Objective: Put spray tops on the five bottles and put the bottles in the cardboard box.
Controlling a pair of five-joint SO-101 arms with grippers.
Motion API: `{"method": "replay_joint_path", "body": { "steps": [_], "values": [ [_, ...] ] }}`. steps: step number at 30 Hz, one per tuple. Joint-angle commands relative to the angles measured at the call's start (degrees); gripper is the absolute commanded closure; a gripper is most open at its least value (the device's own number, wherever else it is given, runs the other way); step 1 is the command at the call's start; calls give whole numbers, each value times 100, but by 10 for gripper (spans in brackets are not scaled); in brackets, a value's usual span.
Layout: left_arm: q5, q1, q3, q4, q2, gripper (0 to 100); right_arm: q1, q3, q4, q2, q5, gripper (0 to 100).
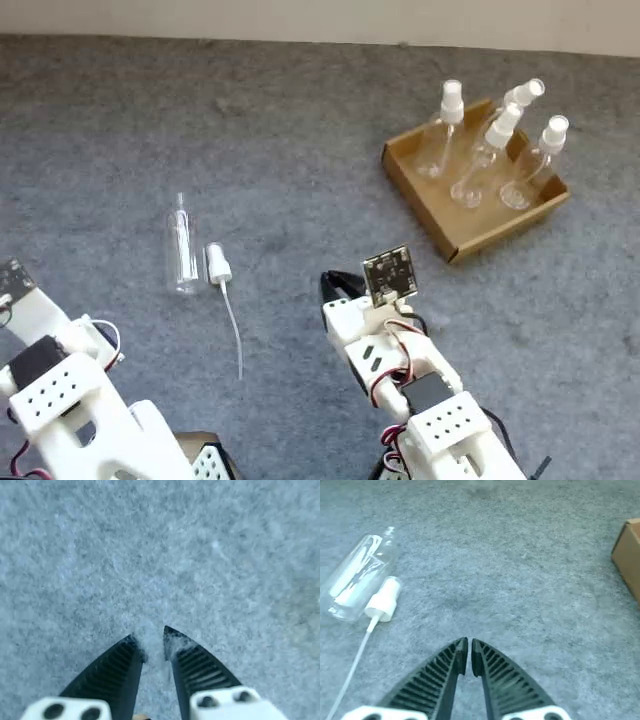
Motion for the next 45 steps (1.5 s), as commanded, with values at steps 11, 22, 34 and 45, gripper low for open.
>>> {"method": "replay_joint_path", "body": {
  "steps": [11,22,34,45],
  "values": [
    [-35,-1042,75,-668,4,995,-154,-1209,1543,-48,-53,988],
    [-35,-1086,48,-659,4,995,-813,-3776,3292,725,-53,988],
    [-35,-1051,84,-659,4,995,-1393,-6193,3495,3591,-62,988],
    [-35,-1042,92,-659,4,995,-1402,-9077,4646,6000,-580,988]
  ]
}}
